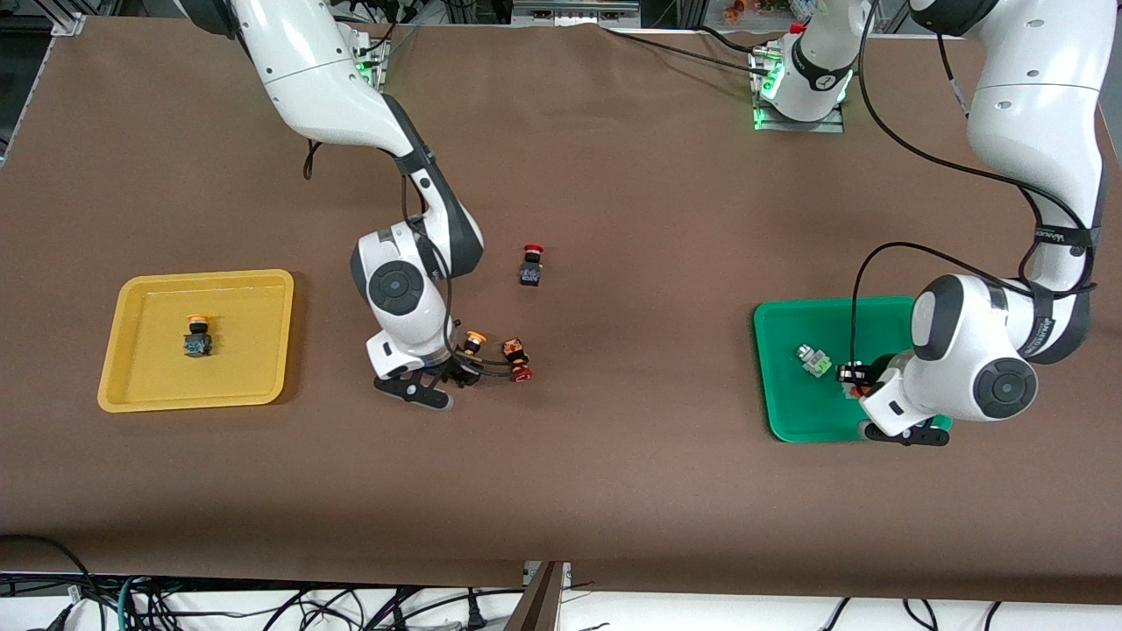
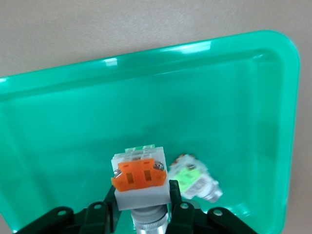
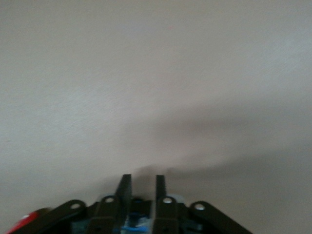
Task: Place green and yellow buttons in trays
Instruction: 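Place the orange button in the green tray while the right grasps blue button, then raise the left gripper away while the right gripper carries button to yellow tray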
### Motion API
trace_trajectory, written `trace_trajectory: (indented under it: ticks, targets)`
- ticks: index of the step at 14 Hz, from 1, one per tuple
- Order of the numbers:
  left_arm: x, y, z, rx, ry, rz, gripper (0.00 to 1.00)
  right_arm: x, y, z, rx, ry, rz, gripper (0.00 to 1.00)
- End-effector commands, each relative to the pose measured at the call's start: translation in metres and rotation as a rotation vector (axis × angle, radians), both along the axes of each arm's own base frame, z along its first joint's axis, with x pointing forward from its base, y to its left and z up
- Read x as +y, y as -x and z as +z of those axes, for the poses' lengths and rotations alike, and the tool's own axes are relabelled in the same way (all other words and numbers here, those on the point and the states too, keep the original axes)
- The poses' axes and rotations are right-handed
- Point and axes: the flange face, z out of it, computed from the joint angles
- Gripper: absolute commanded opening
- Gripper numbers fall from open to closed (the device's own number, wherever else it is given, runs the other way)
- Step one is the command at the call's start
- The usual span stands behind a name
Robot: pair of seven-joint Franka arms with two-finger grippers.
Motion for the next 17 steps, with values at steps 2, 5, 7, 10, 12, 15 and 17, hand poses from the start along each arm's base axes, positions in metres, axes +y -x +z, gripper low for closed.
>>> trace_trajectory:
  ticks: [2, 5, 7, 10, 12, 15, 17]
  targets:
    - [0.082, 0.005, 0.014, -0.012, 0.063, -0.056, 1.00, -0.105, -0.028, 0.056, 0.114, 0.010, 0.118, 0.00]
    - [0.091, -0.005, 0.072, -0.079, 0.025, -0.047, 1.00, -0.058, -0.012, 0.049, 0.145, -0.077, 0.032, 0.26]
    - [0.093, -0.001, 0.131, -0.111, 0.001, -0.038, 1.00, -0.010, -0.002, 0.026, 0.085, -0.088, -0.043, 1.00]
    - [0.089, 0.020, 0.236, -0.213, -0.024, -0.042, 1.00, 0.019, 0.011, 0.000, 0.072, -0.085, -0.021, 1.00]
    - [0.088, 0.047, 0.303, -0.261, -0.004, -0.019, 1.00, 0.018, 0.011, -0.003, 0.074, -0.078, -0.020, 1.00]
    - [0.082, 0.077, 0.353, -0.295, 0.012, -0.006, 1.00, 0.015, 0.014, -0.014, 0.088, -0.066, -0.007, 0.86]
    - [0.082, 0.079, 0.357, -0.300, 0.013, 0.010, 1.00, 0.016, 0.016, -0.016, 0.094, -0.063, -0.003, 0.27]
